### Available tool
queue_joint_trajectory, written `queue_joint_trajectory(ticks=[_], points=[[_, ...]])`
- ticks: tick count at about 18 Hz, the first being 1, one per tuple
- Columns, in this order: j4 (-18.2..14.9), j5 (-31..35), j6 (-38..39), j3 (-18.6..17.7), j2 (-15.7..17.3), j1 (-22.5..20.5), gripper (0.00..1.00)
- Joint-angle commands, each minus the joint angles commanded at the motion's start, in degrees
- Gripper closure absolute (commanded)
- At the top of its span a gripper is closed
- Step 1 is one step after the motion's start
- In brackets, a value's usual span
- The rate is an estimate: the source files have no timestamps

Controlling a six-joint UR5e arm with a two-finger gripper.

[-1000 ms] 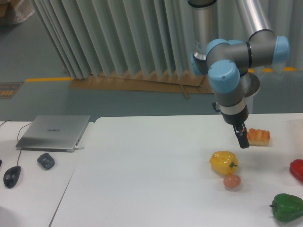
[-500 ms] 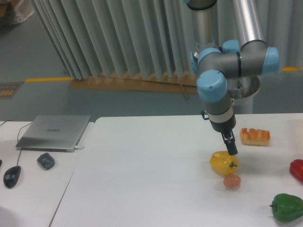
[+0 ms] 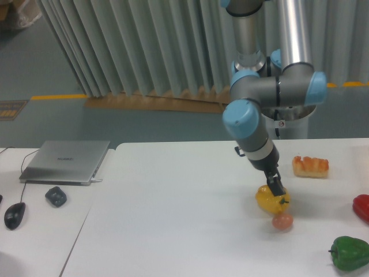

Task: Place the yellow pepper in a basket
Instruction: 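Close the gripper on the yellow pepper's stem end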

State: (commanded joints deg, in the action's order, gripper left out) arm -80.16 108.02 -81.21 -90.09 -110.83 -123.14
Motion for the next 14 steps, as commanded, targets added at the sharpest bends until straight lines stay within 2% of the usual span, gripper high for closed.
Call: queue_joint_trajectory(ticks=[7,9,14], points=[[0.09,0.09,0.0,1.23,-1.23,0.09,0.0],[0.17,0.0,0.0,1.32,-0.71,0.44,0.0],[2.81,-0.18,0.7,2.28,-2.28,0.44,0.0]])
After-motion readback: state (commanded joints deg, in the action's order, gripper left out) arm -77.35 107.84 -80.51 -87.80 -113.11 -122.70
